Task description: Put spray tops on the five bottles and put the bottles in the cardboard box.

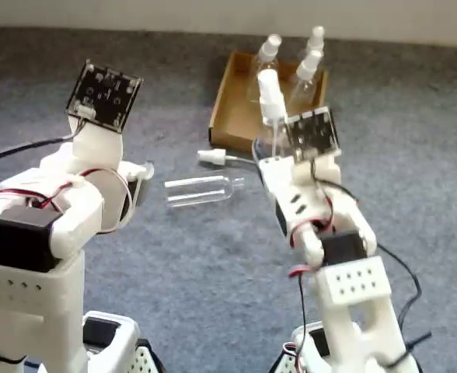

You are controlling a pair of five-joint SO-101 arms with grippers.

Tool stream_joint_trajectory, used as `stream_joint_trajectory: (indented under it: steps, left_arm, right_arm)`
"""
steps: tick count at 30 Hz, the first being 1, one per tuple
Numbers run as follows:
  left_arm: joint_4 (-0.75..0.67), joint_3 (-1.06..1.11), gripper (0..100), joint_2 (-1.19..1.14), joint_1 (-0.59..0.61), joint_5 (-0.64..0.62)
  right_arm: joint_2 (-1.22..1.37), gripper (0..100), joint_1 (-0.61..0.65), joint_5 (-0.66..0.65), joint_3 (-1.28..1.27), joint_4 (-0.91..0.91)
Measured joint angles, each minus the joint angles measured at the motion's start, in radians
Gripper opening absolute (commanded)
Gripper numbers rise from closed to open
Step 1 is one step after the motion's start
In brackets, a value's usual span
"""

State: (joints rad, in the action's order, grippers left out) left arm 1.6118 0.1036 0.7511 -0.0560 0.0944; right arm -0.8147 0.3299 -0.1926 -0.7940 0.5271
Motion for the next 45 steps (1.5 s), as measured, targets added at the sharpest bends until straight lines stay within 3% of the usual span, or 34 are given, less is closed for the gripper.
stream_joint_trajectory:
  steps: [8, 13, 17, 24, 31, 36, 45]
  left_arm:
    - [-0.364, 0.603, 16, 0.153, 0.104, 0.000]
    - [-0.523, 0.852, 16, 0.204, 0.124, 0.000]
    - [-0.623, 0.967, 16, 0.209, 0.120, 0.000]
    - [-0.678, 1.026, 16, 0.209, 0.121, 0.000]
    - [-0.684, 1.026, 16, 0.209, 0.121, 0.000]
    - [-0.684, 1.026, 16, 0.209, 0.121, 0.000]
    - [-0.684, 1.033, 16, 0.212, 0.121, 0.000]
  right_arm:
    - [0.605, 0.5, -0.003, -0.061, 0.485, 0.000]
    - [0.908, 0.5, -0.002, -0.075, 0.741, -0.012]
    - [1.063, 0.4, -0.003, 0.014, 0.853, -0.227]
    - [1.126, 0.4, 0.006, 0.180, 0.709, -0.677]
    - [1.217, 0.4, 0.037, 0.187, 0.431, -1.112]
    - [1.384, 0.4, 0.037, 0.187, 0.462, -1.227]
    - [1.482, 0.4, 0.037, 0.187, 0.578, -1.249]
